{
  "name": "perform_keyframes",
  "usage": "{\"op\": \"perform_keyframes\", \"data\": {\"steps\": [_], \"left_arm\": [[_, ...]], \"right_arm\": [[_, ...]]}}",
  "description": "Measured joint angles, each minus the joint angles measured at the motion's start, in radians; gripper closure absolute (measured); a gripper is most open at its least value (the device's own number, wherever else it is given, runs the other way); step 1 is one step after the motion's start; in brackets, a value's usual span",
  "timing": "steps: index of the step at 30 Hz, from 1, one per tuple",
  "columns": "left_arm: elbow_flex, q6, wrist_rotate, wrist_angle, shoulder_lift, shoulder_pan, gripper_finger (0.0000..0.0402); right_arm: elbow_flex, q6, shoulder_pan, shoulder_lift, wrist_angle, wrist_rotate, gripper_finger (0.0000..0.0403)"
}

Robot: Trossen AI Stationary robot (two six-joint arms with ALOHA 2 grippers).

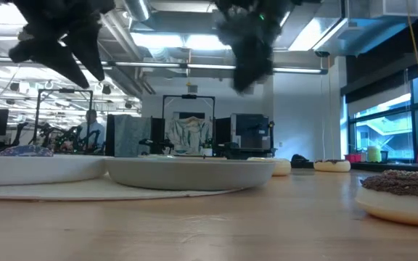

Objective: Pick & Place donuts
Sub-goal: Put the big white donuts on the gray plate

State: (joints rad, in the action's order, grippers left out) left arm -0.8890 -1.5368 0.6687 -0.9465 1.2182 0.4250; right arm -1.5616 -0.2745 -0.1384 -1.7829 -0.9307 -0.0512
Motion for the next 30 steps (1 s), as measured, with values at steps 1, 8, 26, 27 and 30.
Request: {"op": "perform_keyframes", "data": {"steps": [1, 8, 26, 27, 30], "left_arm": [[0.000, 0.033, -0.021, 0.012, 0.000, -0.018, 0.0234], [0.000, 0.221, -0.105, 0.022, 0.000, -0.124, 0.0235], [0.000, 0.478, -0.147, 0.062, 0.000, -0.244, 0.0237], [0.000, 0.479, -0.147, 0.061, 0.000, -0.247, 0.0237], [0.000, 0.498, -0.147, 0.061, 0.000, -0.257, 0.0235]], "right_arm": [[0.012, -0.031, -0.009, 0.000, -0.041, -0.053, 0.0225], [0.212, -0.146, -0.085, -0.003, 0.012, -0.119, 0.0225], [0.502, -0.294, -0.125, -0.002, 0.335, 0.002, 0.0232], [0.502, -0.295, -0.125, -0.002, 0.337, 0.004, 0.0239], [0.503, -0.288, -0.125, -0.002, 0.353, 0.016, 0.0264]]}}
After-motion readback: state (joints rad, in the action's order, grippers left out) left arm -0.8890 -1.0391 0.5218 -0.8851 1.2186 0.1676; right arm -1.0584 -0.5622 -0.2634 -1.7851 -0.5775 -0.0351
